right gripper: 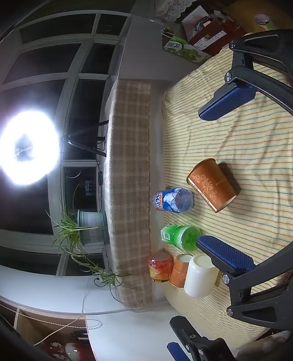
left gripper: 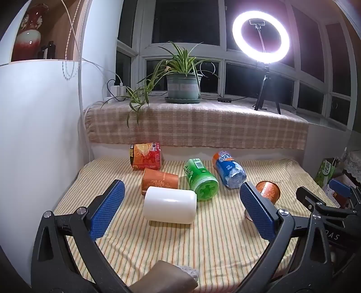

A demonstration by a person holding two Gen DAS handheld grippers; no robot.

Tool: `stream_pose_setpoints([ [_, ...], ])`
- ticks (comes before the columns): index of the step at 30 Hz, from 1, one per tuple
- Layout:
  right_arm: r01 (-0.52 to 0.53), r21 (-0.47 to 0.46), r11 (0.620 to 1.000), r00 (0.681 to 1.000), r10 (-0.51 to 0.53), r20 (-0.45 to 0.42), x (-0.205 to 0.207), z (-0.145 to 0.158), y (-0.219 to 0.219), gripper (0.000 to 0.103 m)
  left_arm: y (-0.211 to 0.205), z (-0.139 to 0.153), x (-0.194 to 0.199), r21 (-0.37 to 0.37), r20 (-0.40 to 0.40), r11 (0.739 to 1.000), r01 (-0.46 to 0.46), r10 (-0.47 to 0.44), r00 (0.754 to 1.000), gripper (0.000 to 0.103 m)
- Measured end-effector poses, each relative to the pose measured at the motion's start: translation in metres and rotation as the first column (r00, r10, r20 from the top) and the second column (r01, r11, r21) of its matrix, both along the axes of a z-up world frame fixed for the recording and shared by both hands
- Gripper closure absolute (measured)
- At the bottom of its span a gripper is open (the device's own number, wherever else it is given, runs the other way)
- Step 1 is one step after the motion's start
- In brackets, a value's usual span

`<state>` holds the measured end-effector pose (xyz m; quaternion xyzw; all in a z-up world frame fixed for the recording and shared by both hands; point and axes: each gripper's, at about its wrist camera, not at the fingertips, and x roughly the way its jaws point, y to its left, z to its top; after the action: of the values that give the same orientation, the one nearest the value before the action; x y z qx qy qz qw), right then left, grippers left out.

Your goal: Flip cup upright

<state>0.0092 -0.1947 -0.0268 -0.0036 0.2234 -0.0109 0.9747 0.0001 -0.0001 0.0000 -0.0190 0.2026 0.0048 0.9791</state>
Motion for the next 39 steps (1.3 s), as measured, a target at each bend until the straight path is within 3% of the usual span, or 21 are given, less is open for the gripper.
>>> stream_pose_setpoints([
  [39,0.000,0.003,1.000,1.000,0.000,-0.010,0.0040,-0.0028,0.0018,0.000,0.0036,-0.0043,0.0022,-0.007,-0.003,1.000,-0.007,0.007,1.000,0.000],
])
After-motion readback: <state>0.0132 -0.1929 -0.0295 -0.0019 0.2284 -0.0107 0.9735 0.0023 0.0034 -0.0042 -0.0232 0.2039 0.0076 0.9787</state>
